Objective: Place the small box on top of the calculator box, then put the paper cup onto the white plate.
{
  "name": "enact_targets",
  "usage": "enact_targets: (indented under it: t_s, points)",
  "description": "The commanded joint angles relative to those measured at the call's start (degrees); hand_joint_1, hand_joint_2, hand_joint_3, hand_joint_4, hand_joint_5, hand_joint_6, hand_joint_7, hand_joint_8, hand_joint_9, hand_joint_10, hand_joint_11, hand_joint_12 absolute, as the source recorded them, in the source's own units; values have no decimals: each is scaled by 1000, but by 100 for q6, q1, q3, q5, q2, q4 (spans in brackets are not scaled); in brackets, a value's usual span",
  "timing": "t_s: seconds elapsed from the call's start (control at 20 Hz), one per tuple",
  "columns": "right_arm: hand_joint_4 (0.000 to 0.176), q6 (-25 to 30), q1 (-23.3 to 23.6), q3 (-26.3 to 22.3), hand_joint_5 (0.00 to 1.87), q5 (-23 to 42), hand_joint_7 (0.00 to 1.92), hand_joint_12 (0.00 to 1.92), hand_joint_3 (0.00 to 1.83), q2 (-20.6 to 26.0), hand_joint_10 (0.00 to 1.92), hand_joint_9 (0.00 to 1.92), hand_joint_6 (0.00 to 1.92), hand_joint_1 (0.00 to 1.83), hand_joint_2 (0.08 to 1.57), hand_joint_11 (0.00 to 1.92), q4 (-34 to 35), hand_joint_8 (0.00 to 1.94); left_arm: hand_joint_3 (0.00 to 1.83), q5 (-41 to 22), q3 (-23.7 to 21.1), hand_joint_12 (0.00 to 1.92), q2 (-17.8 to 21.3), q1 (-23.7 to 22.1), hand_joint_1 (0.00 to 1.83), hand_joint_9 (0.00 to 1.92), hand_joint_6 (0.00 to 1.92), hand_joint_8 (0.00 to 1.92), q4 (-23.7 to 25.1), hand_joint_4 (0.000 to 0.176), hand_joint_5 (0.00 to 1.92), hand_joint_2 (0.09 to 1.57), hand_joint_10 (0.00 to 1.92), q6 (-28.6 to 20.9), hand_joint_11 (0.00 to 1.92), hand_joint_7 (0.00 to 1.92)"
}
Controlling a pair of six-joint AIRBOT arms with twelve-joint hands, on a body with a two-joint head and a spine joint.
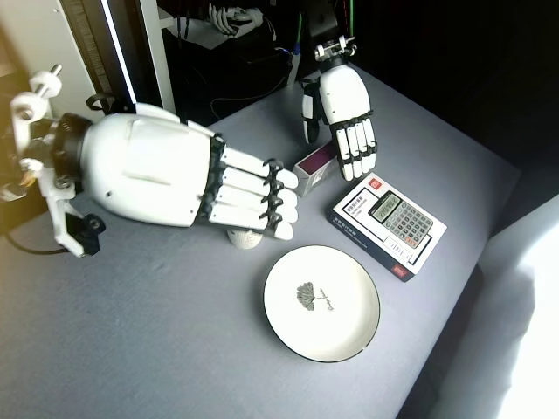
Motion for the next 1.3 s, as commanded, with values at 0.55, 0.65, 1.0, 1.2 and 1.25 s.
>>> enact_targets:
  t_s: [0.55,0.65,1.0,1.2,1.25]
  points:
    - [0,82,251,125,141,492,176,430,1,-122,5,151,5,0,1380,0,-328,4,15,-404,224,1072,-248,205,1316,831,10,935,320,0,811,1137,126,-25,335,868]
    - [0,82,251,124,144,492,177,457,2,-135,5,158,2,0,1386,0,-343,1,7,-404,238,1182,-256,215,1223,907,1115,1208,319,0,759,1180,321,-27,402,935]
    - [0,81,252,123,181,476,222,518,0,-167,16,197,13,0,1385,0,-379,9,1,-404,255,1368,-252,121,1351,629,920,1342,319,0,820,1203,1539,-17,429,881]
    - [0,80,262,121,149,481,187,469,0,-198,5,165,1,0,1386,0,-421,2,0,-287,291,1324,-224,-205,1349,630,939,1366,55,0,818,1206,1535,328,418,863]
    - [0,80,262,121,180,481,219,556,0,-199,15,198,9,0,1385,0,-421,9,0,-196,319,1332,-210,-352,1348,624,941,1383,-73,0,815,1209,1539,489,413,857]
